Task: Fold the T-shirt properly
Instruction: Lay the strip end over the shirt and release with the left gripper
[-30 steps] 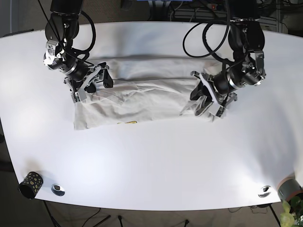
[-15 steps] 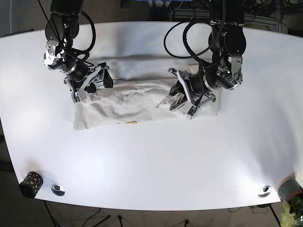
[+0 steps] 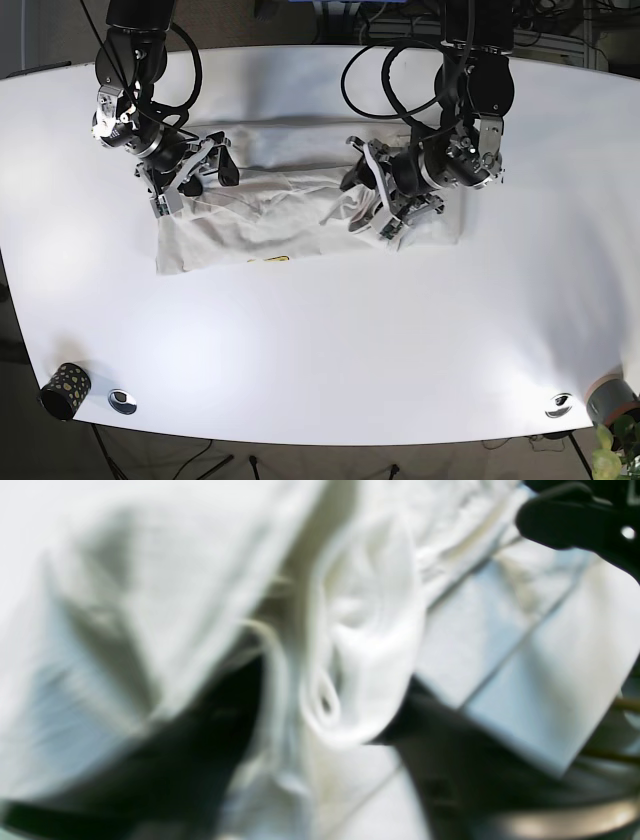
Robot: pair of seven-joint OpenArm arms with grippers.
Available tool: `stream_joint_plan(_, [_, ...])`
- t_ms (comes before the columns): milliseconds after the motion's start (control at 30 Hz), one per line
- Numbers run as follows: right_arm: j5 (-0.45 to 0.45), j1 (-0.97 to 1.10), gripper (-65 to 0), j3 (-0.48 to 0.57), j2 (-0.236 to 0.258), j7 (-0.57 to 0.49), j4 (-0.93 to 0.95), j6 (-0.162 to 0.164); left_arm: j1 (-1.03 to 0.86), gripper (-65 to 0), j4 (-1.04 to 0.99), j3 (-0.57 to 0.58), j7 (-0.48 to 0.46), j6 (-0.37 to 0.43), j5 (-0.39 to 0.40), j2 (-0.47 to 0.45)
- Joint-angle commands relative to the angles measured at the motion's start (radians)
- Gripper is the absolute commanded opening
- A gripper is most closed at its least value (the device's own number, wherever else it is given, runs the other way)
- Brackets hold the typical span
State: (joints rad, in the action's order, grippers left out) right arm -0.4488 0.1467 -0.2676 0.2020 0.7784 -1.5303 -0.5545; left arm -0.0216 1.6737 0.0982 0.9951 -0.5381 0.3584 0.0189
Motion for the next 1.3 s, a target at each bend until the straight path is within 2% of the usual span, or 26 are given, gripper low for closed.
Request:
stream_joint_plan(0, [0.020, 0.001, -20.6, 0.003, 0.003, 0.051, 0.000, 0.004, 0.016, -25.3, 0.018, 0.034, -0.023, -0.003, 0.023, 0.003])
stream_joint_plan(67, [0.020, 0.001, -20.6, 0.003, 0.003, 0.051, 0.000, 0.004, 0.016, -18.9, 0.026, 0.073, -0.018, -0.007, 0.026, 0.002])
stream_joint_plan(100, [0.020, 0.001, -20.6, 0.004, 0.003, 0.051, 0.000, 0.004, 0.016, -18.5, 0.027, 0.090, -0.011, -0.009, 0.027, 0.002])
stream_joint_plan(267, [0.020, 0.001, -20.6, 0.004, 0.003, 0.051, 0.000, 0.004, 0.044, -23.3, 0.099, 0.180, 0.037, -0.009, 0.027, 0.002])
stream_joint_plan(467, [0.020, 0.001, -20.6, 0.004, 0.003, 0.051, 0.000, 0.004, 0.044, -24.6, 0.222, 0.188, 0.038, -0.010, 0.027, 0.002])
stream_joint_plan(633, [0.020, 0.001, -20.6, 0.004, 0.003, 0.051, -0.003, 0.004, 0.045, -24.6, 0.219, 0.058, 0.037, -0.010, 0.020, 0.000])
stream_joint_plan(833, [0.018, 0.001, -20.6, 0.004, 0.000, 0.057, -0.094, 0.004, 0.044, -24.7, 0.154, -0.113, 0.037, -0.010, 0.026, 0.000])
stream_joint_plan(967, [0.018, 0.000, -20.6, 0.004, -0.028, 0.057, -0.152, 0.004, 0.048, -24.7, 0.061, -0.124, 0.028, -0.010, 0.026, 0.000])
stream_joint_plan(1267, [0.017, 0.000, -20.6, -0.002, -0.032, 0.103, -0.275, 0.004, 0.179, -24.7, -0.197, -0.090, -0.063, -0.010, 0.026, 0.046])
